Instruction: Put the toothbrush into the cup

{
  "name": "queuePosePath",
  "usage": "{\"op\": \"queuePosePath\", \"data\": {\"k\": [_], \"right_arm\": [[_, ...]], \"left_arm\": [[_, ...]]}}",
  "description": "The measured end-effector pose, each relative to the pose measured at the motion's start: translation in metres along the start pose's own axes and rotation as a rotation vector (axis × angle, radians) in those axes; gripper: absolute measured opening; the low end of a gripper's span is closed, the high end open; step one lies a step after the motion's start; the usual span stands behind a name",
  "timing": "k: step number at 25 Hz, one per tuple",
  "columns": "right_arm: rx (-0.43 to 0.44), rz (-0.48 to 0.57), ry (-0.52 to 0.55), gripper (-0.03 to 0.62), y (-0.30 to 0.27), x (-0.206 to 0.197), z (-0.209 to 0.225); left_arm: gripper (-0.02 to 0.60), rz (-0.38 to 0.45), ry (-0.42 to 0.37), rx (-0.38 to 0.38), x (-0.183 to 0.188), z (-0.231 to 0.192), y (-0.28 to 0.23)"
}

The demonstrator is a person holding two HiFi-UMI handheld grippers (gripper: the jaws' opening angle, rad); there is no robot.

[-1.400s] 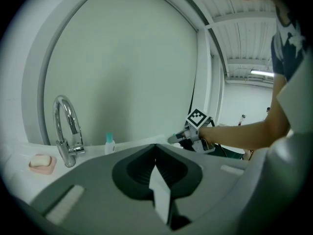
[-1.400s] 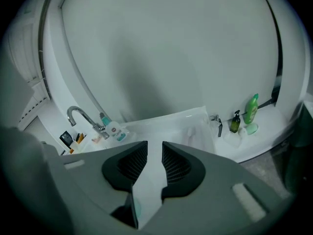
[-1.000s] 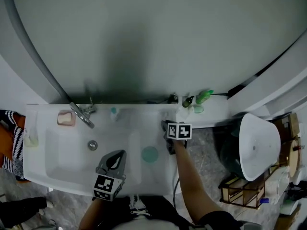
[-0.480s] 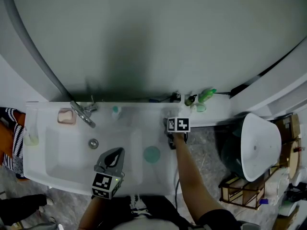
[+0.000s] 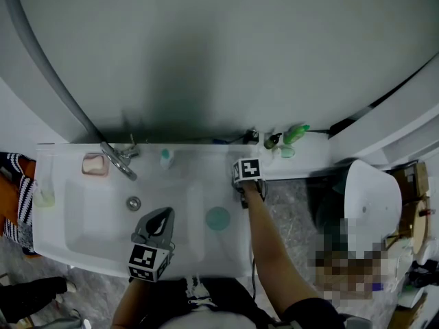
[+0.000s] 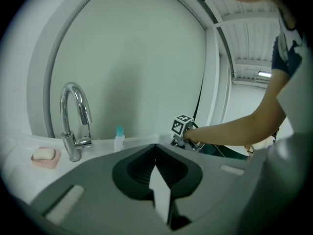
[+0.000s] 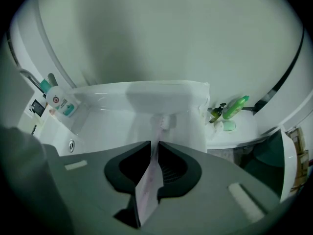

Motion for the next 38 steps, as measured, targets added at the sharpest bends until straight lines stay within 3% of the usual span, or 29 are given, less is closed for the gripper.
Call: {"op": "queuePosePath", "data": {"k": [6, 15, 24, 33, 38], "right_arm": [[0.043, -0.005, -0.015, 0.026, 0.004, -0.002, 0.003], [0.115, 0.142, -0.048, 0.026, 0.051, -0.002, 0.002], [0.186, 0.372, -0.057, 0.026, 0.131, -0.011, -0.006], [0.384, 0.575, -0.105, 0.026, 0.211, -0.042, -0.033], [0.430, 0.687, -0.082, 0.026, 0.247, -0.063, -0.048]], "left_arm": [[0.000, 0.002, -0.005, -0.007, 0.003, 0.002, 0.000], [0.000, 0.013, -0.027, -0.031, 0.003, 0.009, 0.006], [0.000, 0.034, -0.052, -0.054, 0.006, 0.027, 0.024], [0.000, 0.085, -0.039, -0.058, 0.012, 0.035, 0.044], [0.000, 0.101, -0.045, -0.070, 0.013, 0.043, 0.053]]}}
Point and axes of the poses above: the fingertips, and each gripper's own axes: y backward along the fingers, z to its right, x out of its top, the point moved 8 cm from there along y, backward along the fingers, and after that the axes turned 4 degrees about y, right-handed, at the moved point
